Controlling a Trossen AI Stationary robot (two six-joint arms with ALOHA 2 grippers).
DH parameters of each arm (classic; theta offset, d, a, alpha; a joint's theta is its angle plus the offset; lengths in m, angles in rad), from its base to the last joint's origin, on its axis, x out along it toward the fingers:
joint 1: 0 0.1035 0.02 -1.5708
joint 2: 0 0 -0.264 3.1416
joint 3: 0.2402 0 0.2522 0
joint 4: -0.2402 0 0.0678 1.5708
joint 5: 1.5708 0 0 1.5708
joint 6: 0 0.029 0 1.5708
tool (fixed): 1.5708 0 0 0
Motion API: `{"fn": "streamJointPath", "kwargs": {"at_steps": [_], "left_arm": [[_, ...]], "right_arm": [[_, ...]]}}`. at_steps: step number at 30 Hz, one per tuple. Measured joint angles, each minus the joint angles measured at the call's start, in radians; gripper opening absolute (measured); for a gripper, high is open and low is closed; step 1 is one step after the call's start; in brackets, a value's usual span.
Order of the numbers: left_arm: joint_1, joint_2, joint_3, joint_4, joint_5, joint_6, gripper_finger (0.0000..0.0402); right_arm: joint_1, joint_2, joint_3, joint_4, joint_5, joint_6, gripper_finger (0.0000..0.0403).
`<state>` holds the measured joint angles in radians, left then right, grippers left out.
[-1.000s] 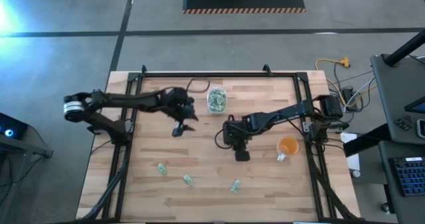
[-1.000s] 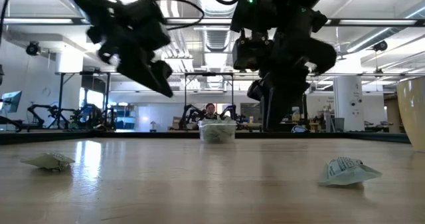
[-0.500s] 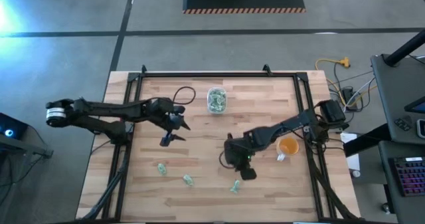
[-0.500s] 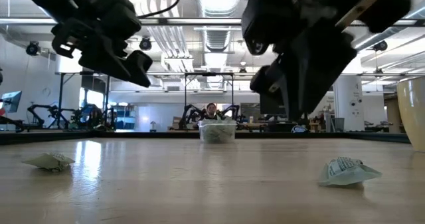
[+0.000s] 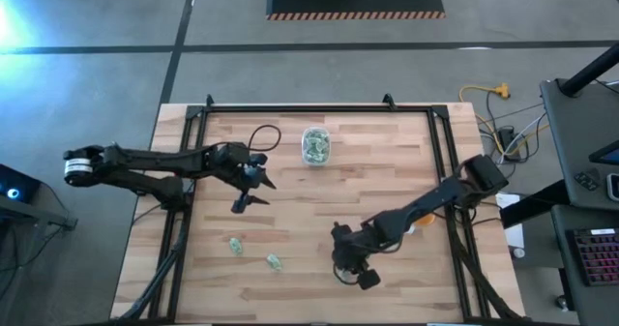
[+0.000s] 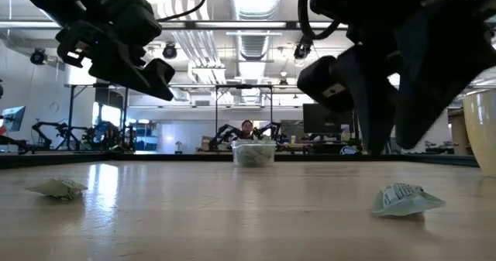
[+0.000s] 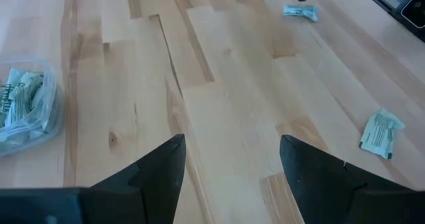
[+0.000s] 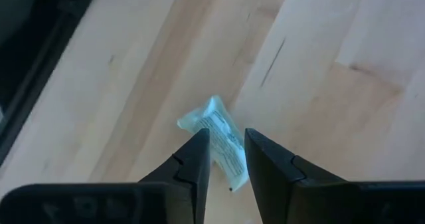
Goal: Pick and place Stevia / Truvia into bins
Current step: Put the right green stevia packet into the transparent bin
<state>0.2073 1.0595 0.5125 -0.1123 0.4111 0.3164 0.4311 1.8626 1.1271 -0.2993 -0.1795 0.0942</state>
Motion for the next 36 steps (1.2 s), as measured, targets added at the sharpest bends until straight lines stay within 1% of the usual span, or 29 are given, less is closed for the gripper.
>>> {"fn": "streamJointPath", "kwargs": {"at_steps": [3, 7, 13, 19, 27, 36], "left_arm": [[0.0, 0.001, -0.001, 0.0, 0.0, -0.005, 0.0228], [0.0, 0.001, -0.007, 0.002, 0.0, -0.016, 0.0228], [0.0, 0.002, -0.013, 0.003, 0.0, -0.02, 0.0228], [0.0, 0.002, -0.014, 0.008, 0.0, -0.022, 0.0228], [0.0, 0.002, -0.014, 0.008, 0.0, -0.021, 0.0228], [0.0, 0.002, -0.015, 0.008, 0.0, -0.021, 0.0228]], "right_arm": [[0.002, 0.007, -0.007, 0.0, 0.004, 0.002, 0.0096], [0.006, 0.007, -0.021, 0.001, 0.054, 0.007, 0.0115], [0.011, 0.008, -0.058, 0.05, 0.06, 0.004, 0.0146], [0.025, 0.009, -0.075, 0.09, 0.06, 0.009, 0.0161], [0.041, 0.009, -0.118, 0.186, 0.059, 0.011, 0.0155], [0.043, 0.008, -0.152, 0.222, 0.088, 0.011, 0.0137]]}}
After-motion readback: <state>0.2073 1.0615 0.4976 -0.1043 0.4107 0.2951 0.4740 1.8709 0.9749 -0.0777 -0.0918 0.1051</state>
